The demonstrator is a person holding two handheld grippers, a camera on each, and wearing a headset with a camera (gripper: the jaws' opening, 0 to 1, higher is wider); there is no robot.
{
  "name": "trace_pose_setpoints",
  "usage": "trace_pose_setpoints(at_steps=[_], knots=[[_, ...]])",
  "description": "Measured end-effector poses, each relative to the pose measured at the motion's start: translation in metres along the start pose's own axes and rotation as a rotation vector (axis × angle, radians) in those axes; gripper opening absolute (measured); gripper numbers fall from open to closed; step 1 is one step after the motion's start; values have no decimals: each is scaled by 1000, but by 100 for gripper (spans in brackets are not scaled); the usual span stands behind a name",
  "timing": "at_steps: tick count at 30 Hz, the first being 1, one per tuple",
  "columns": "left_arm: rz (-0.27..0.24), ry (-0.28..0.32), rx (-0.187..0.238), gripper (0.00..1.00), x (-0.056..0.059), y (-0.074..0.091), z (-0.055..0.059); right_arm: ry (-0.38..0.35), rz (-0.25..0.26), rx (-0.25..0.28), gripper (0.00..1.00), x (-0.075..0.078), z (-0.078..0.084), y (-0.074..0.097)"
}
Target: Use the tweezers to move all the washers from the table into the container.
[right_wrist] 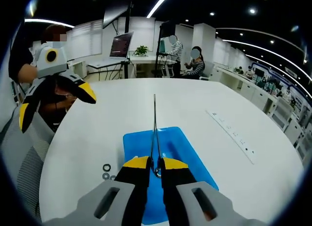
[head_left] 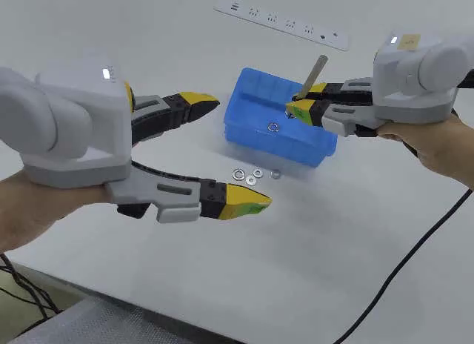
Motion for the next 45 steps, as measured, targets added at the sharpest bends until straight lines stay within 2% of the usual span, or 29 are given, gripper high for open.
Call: trace_pose_setpoints(at_steps=[3, 10, 13, 16, 21, 23, 31, 40, 45], knots=[[-8, 17, -6, 90, -3, 0, 3, -17, -2, -15, 10, 5, 8, -8], [-19, 44, -20, 99, -7, 1, 7, -30, -18, -32, 10, 8, 20, -21], [-17, 49, -19, 99, -8, 2, 7, -31, -23, -35, 10, 10, 23, -24], [-26, 32, -48, 99, -10, 1, 9, -31, -24, -42, 10, 12, 26, -26], [-23, 38, -44, 99, -10, -1, 7, -47, -32, -51, 10, 13, 31, -27], [-15, 44, -74, 99, -9, -3, 9, -50, -29, -48, 10, 13, 32, -27], [-22, 46, -71, 99, -6, -3, 9, -55, -28, -55, 11, 15, 32, -26], [-40, 49, -50, 99, -9, 2, 7, -84, 0, -42, 10, 18, 30, -20], [-48, 75, -32, 99, -17, 0, 5, -67, -1, -35, 9, 14, 23, -17]])
Point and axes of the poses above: the centre of the closed fingertips' face, and the gripper's own axes: y roughly backward along the fingers, x roughly to its right, z roughly out of its underside, the point moved 8 cm from there along y, roughly backward along the fingers, and after that the axes turned 4 degrees about -y, right-handed, at the moved point
